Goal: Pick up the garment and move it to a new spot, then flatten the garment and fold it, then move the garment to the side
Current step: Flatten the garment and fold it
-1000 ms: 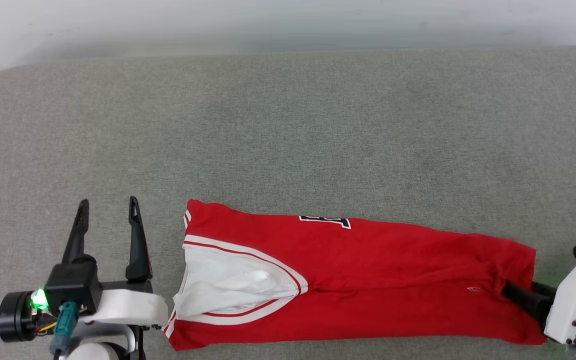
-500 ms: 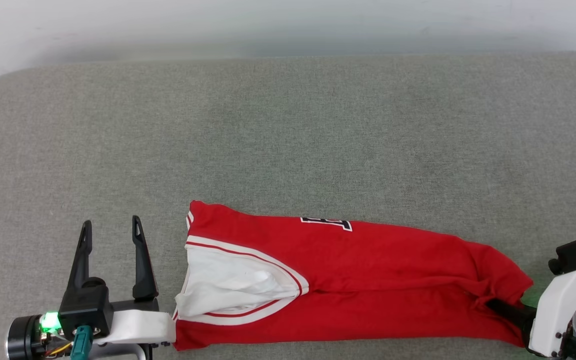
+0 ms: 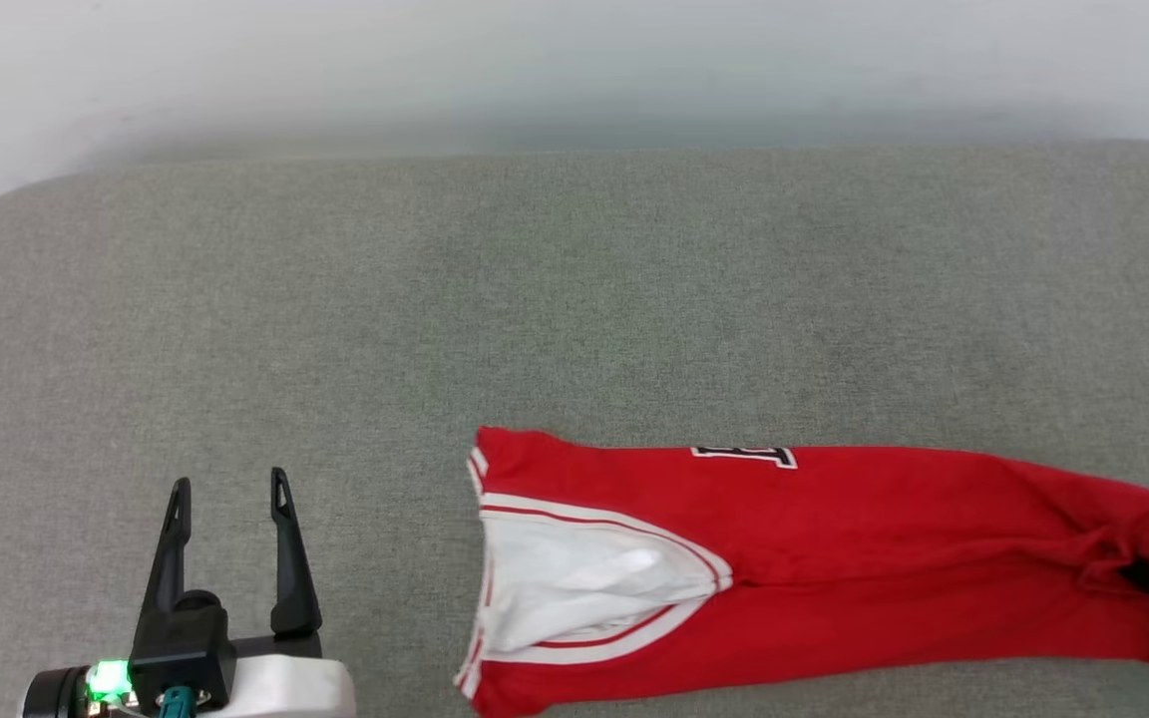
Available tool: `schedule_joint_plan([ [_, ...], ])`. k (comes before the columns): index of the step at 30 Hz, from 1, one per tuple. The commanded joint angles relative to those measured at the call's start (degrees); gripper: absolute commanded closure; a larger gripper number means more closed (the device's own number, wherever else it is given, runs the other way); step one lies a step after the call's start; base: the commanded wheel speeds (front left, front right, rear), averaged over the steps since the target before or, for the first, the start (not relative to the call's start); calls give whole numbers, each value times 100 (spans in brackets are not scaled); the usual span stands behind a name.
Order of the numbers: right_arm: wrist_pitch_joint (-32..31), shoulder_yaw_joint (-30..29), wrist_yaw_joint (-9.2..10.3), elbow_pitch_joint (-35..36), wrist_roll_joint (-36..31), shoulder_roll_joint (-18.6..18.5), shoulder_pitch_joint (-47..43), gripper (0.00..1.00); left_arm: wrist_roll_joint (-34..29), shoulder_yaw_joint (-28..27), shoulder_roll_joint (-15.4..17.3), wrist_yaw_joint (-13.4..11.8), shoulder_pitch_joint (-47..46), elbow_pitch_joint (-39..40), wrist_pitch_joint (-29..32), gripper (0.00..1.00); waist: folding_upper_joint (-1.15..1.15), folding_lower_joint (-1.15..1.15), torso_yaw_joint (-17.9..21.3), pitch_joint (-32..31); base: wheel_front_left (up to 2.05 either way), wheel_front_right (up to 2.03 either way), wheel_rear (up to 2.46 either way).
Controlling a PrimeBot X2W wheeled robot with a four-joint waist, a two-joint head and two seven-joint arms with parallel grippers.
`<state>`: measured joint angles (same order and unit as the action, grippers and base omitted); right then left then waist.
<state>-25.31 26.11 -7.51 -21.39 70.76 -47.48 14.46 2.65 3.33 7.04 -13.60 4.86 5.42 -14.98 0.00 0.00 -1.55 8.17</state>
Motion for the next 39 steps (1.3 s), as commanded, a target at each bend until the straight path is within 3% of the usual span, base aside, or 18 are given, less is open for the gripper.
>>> schedule_joint_plan([
  [1,-49,-43,4,-69,-58,-123,76,100,-54,-31,-14,39,91,-3,-29,0,0,0,9,-38,0,0,0],
  [7,-481,24,4,-87,-241,-368,109,100,-141,-61,-60,100,212,-36,-28,0,0,0,13,-160,0,0,0],
  [16,-1079,140,3,1517,-309,20,276,100,-196,-61,-130,157,269,12,-23,0,0,0,-1,-138,0,0,0],
  [20,-1385,342,3,2075,-481,440,482,100,-210,-6,-151,194,185,8,-23,0,0,0,-42,-48,0,0,0],
  [26,-1778,905,3,2267,-905,1195,1118,100,-237,56,-180,236,-3,19,-22,0,0,0,-155,171,0,0,0],
  [32,-1915,1646,3,1873,-1383,1972,1930,100,-212,56,-208,247,-168,12,-22,0,0,0,-217,409,0,0,0],
  [39,-1829,2539,3,918,-1756,2687,2751,100,-202,107,-259,271,-374,-30,-22,0,0,0,-276,667,0,0,0],
])
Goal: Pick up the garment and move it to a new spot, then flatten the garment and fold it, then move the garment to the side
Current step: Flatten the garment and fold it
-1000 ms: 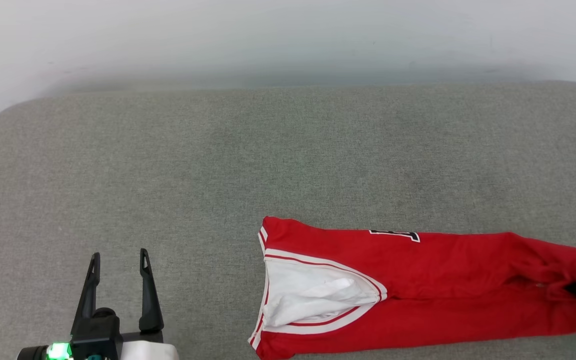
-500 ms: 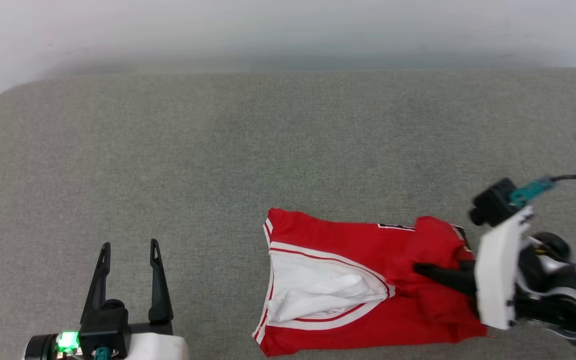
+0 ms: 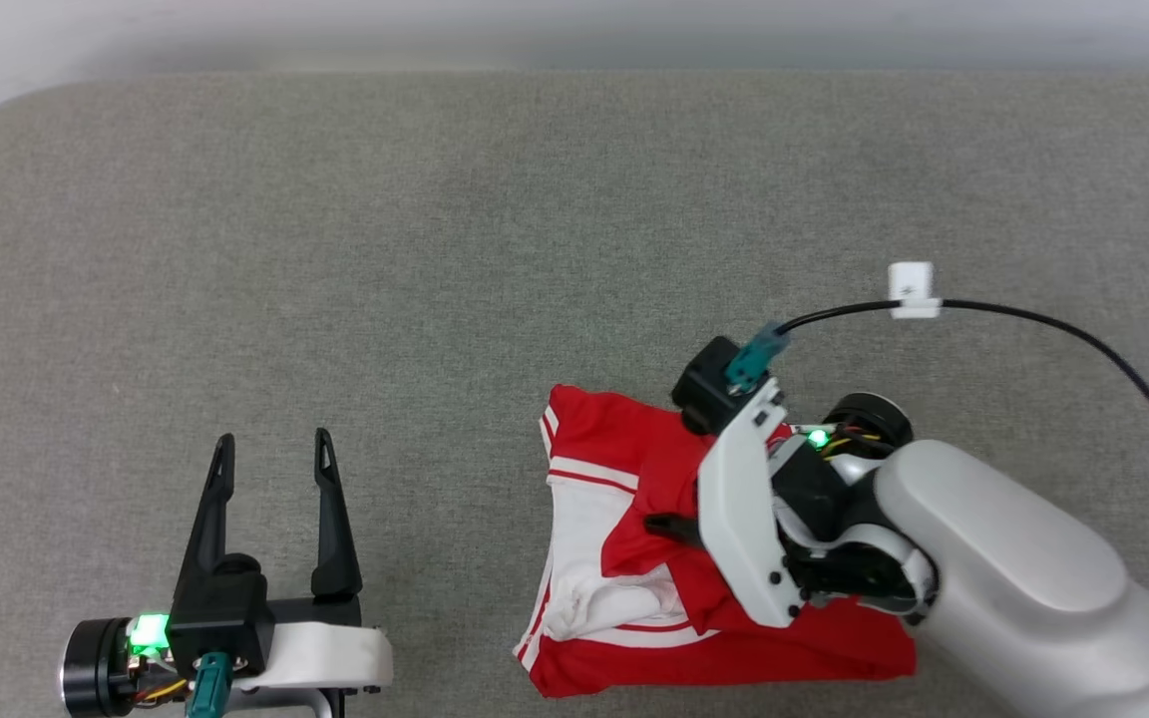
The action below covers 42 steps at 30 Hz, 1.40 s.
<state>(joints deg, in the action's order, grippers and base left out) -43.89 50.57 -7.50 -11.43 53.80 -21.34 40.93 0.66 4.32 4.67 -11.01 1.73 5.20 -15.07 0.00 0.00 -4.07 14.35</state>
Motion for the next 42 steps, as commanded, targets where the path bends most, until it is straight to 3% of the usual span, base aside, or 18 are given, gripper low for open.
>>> schedule_joint_plan([
  [1,66,229,2,-212,-143,124,206,100,5,19,-30,20,-89,-19,-13,0,0,0,-38,75,0,0,0],
  [7,444,896,3,-1031,-335,335,418,100,28,97,-72,36,-213,-77,-13,0,0,0,-106,181,0,0,0],
  [10,658,1145,3,-1189,-302,267,460,100,43,70,-85,21,-197,-97,-13,0,0,0,-90,157,0,0,0],
  [11,794,1182,5,-1205,-298,229,495,72,42,48,-87,13,-167,-104,-13,0,0,0,-69,127,0,0,0],
  [12,939,1200,6,-1190,-269,199,529,0,39,27,-87,10,-126,-113,-13,0,0,0,-45,91,0,0,0],
  [20,2482,1025,3,-530,-395,-348,689,0,20,-130,-51,65,126,-96,-13,0,0,0,208,-320,0,0,0],
  [24,3397,422,3,-398,-776,-578,575,0,9,-202,-31,85,251,-38,-13,0,0,0,344,-489,0,0,0],
  [27,4209,-232,3,-498,-1448,-652,382,0,13,-235,-37,97,318,28,-13,0,0,0,424,-568,0,0,0],
  [34,5652,-2121,3,-820,-2872,-227,-598,0,14,-280,-50,130,450,116,-13,0,0,0,537,-684,0,0,0],
  [40,5898,-3463,3,-512,-3697,357,-1664,0,29,-287,-66,141,533,132,-13,0,0,0,578,-764,0,0,0],
  [41,5908,-3959,3,-51,-3964,687,-2158,0,45,-310,-76,140,597,141,-13,0,0,0,603,-810,0,0,0],
  [42,5904,-4073,3,108,-4043,784,-2345,0,44,-318,-79,139,612,145,-13,0,0,0,616,-823,0,0,0],
])
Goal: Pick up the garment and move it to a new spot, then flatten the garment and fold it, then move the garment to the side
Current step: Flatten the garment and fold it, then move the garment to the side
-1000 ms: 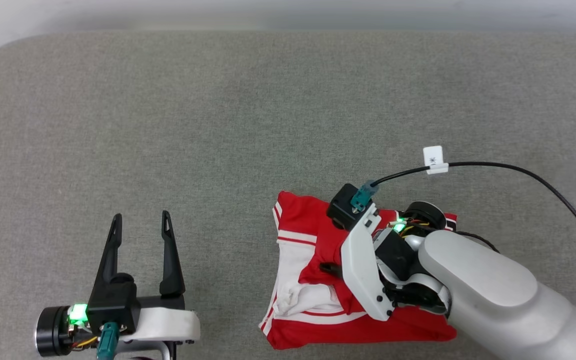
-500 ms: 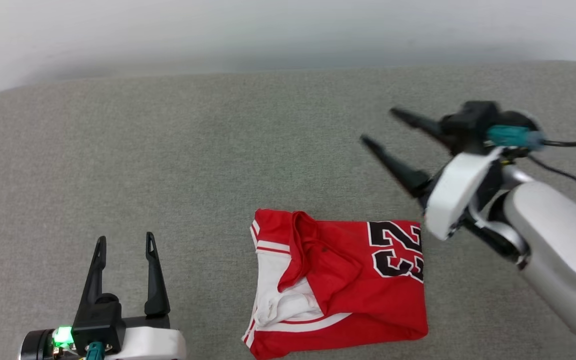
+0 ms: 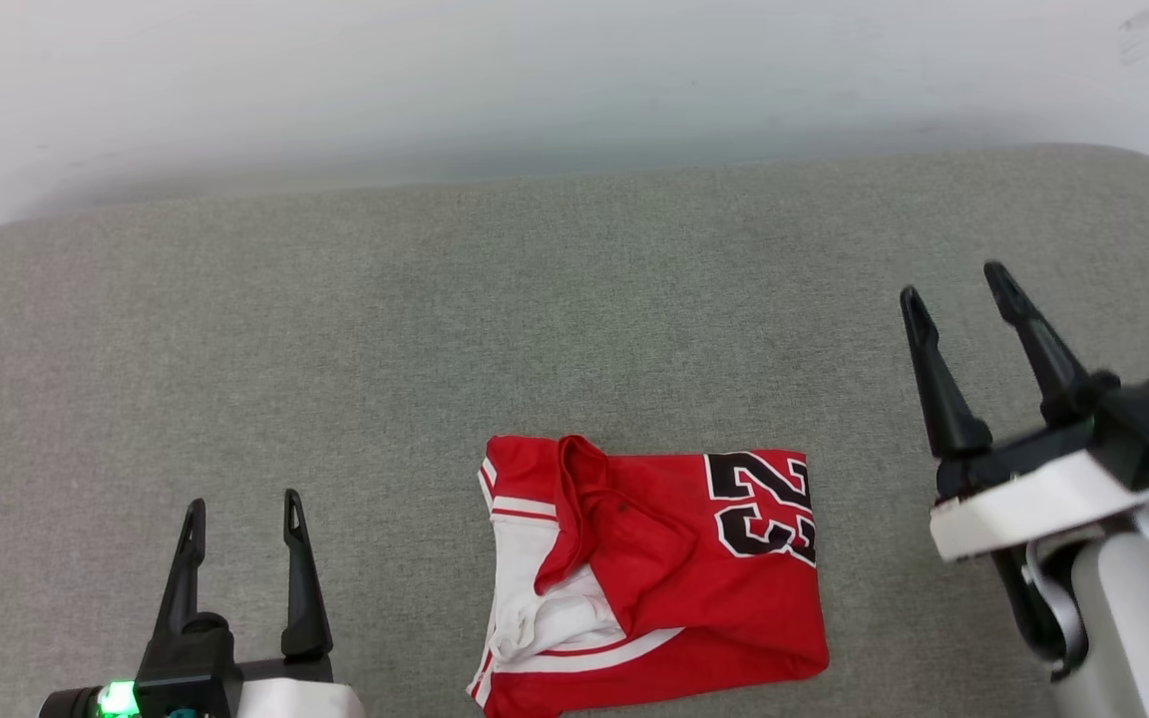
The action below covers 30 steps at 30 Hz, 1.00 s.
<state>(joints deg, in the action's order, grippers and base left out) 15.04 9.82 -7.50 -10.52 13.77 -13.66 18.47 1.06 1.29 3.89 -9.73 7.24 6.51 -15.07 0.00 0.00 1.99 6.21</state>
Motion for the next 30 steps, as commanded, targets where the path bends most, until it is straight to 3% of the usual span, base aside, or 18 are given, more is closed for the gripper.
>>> schedule_joint_plan([
  [1,12,-101,3,161,-114,97,-270,0,1,-21,-4,17,71,20,-13,0,0,0,19,-22,0,0,0],
  [8,15,-551,3,647,-273,579,-1278,0,8,-23,-22,59,180,-37,-13,0,0,0,17,-135,0,0,0],
  [20,16,-729,3,837,-368,906,-2103,0,10,-25,-37,156,331,-114,-13,0,0,0,-43,-255,0,0,0],
  [25,16,-866,3,1005,-389,857,-1746,0,-4,-33,-45,187,322,-131,-13,0,0,0,-64,-258,0,0,0],
  [30,15,-800,2,1170,-408,478,-1093,0,-11,-25,-49,235,242,-142,-13,0,0,0,-101,-212,0,0,0],
])
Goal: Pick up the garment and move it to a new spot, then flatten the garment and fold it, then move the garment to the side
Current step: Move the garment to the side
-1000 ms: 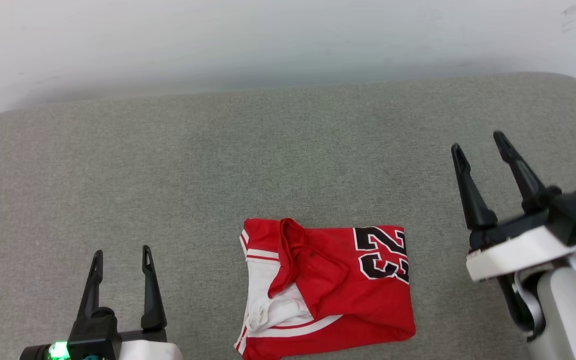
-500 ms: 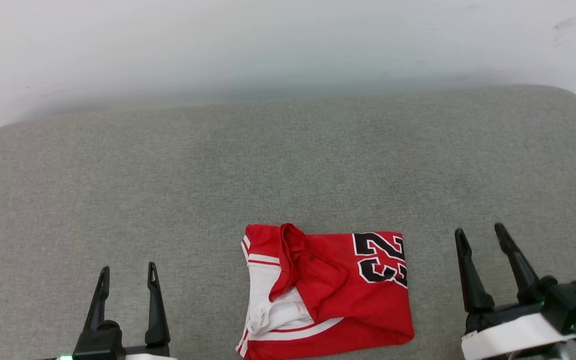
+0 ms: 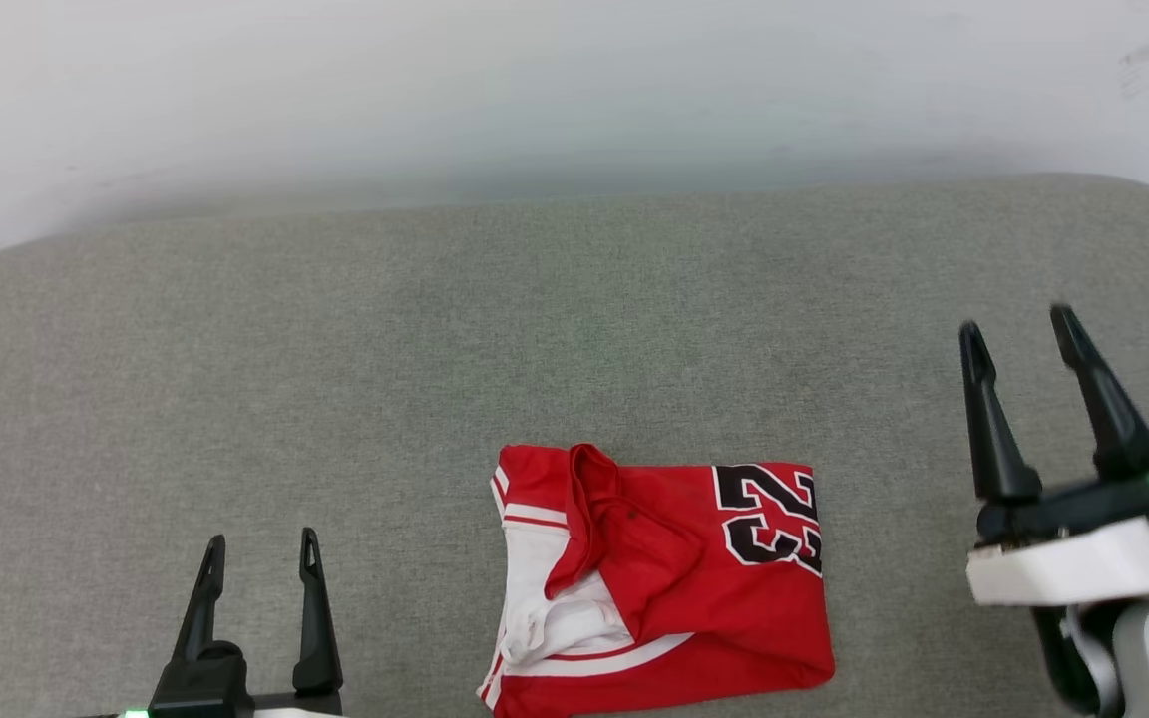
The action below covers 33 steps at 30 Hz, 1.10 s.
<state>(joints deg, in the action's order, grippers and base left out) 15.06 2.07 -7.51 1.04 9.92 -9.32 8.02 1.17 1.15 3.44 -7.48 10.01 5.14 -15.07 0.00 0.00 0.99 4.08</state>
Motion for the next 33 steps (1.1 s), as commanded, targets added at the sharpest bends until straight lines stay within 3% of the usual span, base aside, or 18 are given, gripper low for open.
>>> schedule_joint_plan([
  [1,-12,118,4,-64,3,-211,277,0,-27,-7,-6,32,-72,-5,-13,0,0,0,-23,27,0,0,0],
  [4,-423,484,4,-140,179,-644,786,0,-35,3,-10,47,-125,-15,-13,0,0,0,-66,83,0,0,0],
  [9,-2121,1174,4,-341,1040,-1303,1399,0,-19,3,-13,67,-231,9,-13,0,0,0,-98,195,0,0,0],
  [16,-4812,1728,4,-659,3217,-1977,1653,0,5,-1,-25,106,-363,18,-13,0,0,0,-136,405,0,0,0],
  [19,-5592,1817,4,-772,4062,-2105,1549,0,11,-1,-30,128,-442,6,-13,0,0,0,-159,513,0,0,0],
  [24,-6292,1798,4,-1060,4960,-2014,1449,0,-2,23,-36,167,-633,5,-13,0,0,0,-224,769,0,0,0],
  [33,-6322,2111,4,-1518,5139,-1664,1397,0,17,129,-46,217,-1067,-28,-13,0,0,0,-432,1299,0,0,0],
])
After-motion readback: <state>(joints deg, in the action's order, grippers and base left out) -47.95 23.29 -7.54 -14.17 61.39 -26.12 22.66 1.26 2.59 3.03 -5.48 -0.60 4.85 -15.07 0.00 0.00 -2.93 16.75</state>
